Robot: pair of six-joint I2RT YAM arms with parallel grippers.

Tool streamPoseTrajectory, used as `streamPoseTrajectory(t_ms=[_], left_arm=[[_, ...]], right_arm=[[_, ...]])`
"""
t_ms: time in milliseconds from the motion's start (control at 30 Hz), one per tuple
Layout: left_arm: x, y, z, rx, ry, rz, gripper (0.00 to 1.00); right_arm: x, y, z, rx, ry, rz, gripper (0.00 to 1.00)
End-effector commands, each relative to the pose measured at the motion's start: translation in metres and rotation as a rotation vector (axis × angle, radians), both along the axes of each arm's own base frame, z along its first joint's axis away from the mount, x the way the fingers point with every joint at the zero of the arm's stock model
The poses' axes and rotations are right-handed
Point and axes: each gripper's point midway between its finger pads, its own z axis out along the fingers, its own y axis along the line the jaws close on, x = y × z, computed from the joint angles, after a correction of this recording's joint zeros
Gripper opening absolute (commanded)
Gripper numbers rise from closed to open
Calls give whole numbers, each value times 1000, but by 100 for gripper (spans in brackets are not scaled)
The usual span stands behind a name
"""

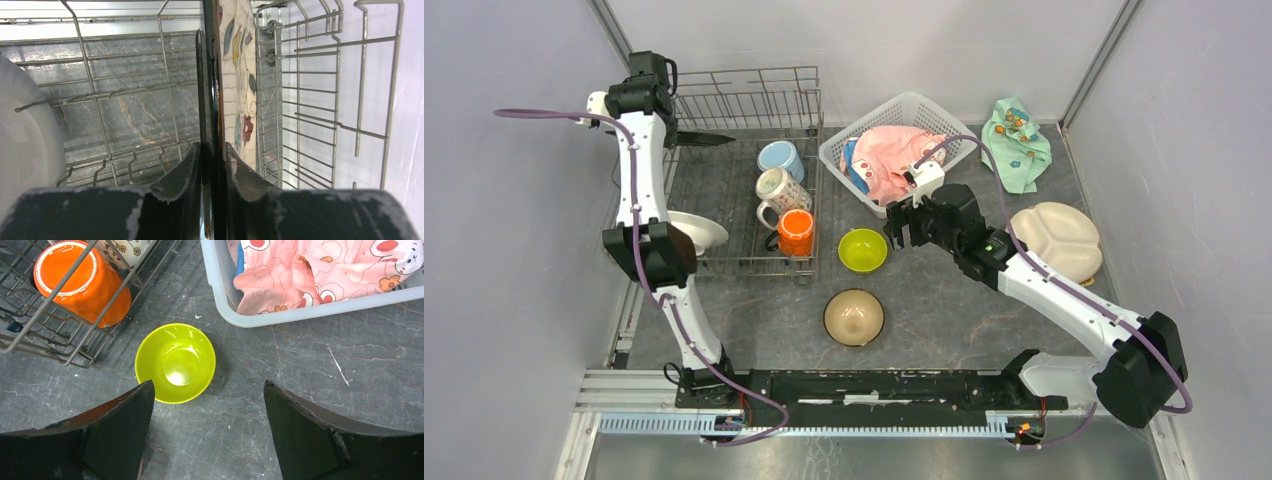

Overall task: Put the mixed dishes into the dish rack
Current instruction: Insert the plate into the dish rack.

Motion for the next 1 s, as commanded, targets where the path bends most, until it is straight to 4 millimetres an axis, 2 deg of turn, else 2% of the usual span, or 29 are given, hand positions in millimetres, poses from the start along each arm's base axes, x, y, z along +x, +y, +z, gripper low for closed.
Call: streamPoseTrajectory(t_ms=[0, 233, 500, 600, 800, 967], left_arm=[[-6, 12, 121, 98, -365, 45, 2], [-19, 5, 94, 58, -255, 30, 2], [-36, 5, 81, 56, -173, 42, 2], [-33, 6, 76, 51, -171, 51, 2], [-16, 7, 78, 47, -216, 37, 2], [-11, 7, 83, 52, -234, 23, 2]], right_arm=[[4, 2, 21, 56, -55, -3, 86], [5, 5, 21, 59, -51, 6, 86], [3, 5, 20, 59, -49, 11, 86], [3, 5, 21, 61, -51, 9, 86], [2, 1, 24, 61, -63, -4, 86], [2, -1, 24, 57, -67, -11, 86]])
